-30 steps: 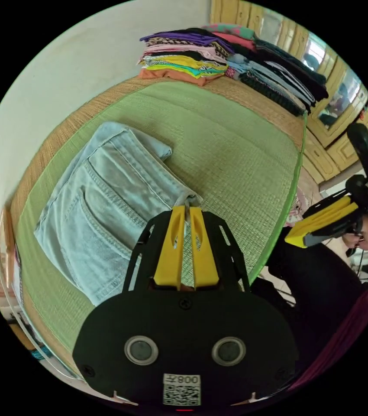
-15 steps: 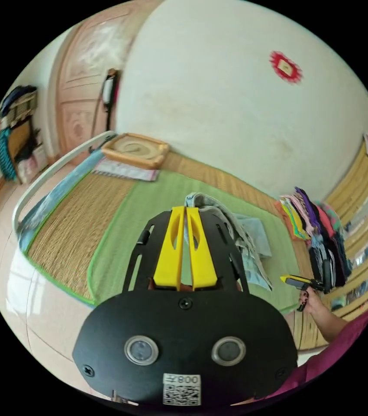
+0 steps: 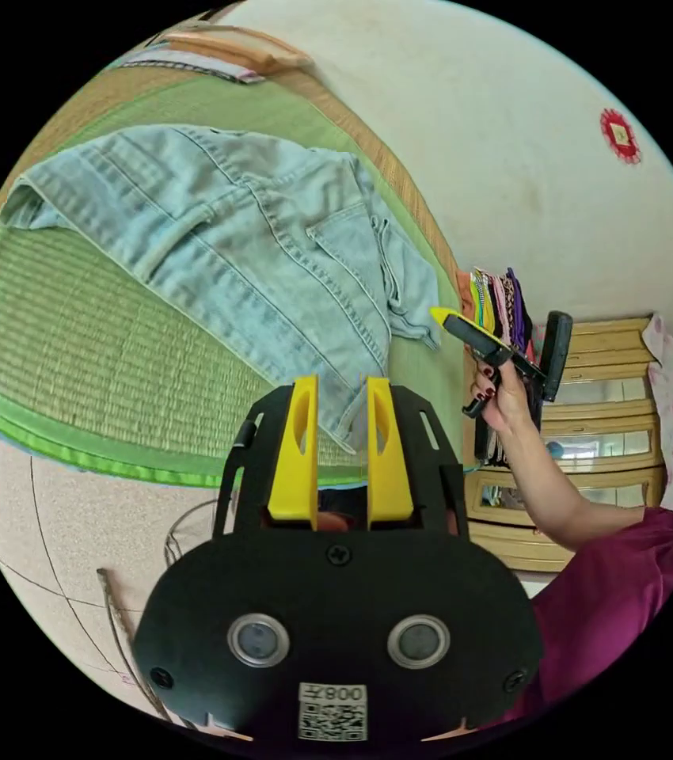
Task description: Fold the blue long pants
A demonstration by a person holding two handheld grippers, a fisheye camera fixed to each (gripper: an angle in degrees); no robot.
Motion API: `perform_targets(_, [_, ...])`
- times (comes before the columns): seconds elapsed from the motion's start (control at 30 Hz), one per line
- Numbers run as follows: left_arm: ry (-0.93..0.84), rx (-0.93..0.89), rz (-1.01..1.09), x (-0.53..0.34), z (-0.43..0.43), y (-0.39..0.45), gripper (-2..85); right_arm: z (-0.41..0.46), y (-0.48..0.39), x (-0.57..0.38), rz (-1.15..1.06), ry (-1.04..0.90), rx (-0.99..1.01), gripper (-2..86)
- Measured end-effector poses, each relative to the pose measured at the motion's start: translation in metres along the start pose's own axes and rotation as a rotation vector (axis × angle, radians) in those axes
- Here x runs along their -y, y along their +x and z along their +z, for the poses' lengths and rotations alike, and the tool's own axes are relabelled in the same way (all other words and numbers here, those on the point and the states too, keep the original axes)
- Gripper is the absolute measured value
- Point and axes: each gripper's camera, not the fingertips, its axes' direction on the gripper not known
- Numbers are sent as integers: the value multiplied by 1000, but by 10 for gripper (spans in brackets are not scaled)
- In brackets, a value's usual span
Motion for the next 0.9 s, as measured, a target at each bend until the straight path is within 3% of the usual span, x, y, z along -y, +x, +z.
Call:
perform_targets(0.37, [-35, -81, -146, -20, 65, -62, 12, 72, -55, 36, -75, -140, -137, 100])
perform_targets(0.5, [36, -169, -132, -30, 60, -72, 7, 62, -47, 29, -54, -126, -115, 76])
perform_targets(0.63, [73, -114, -95, -42, 50, -73, 19, 37, -22, 17, 15, -87, -38, 68])
perform_targets(0.7, [32, -41, -90, -56, 57, -75, 51, 25, -13, 11, 44, -67, -11, 67])
perform_targets(0.8, [-45, -81, -108, -69, 87, -80, 79, 7, -1, 1, 76, -38, 12, 66])
perform_targets(0.9, [-50, -76, -132, -69, 115, -83, 49, -14, 12, -13, 108, -7, 29, 66])
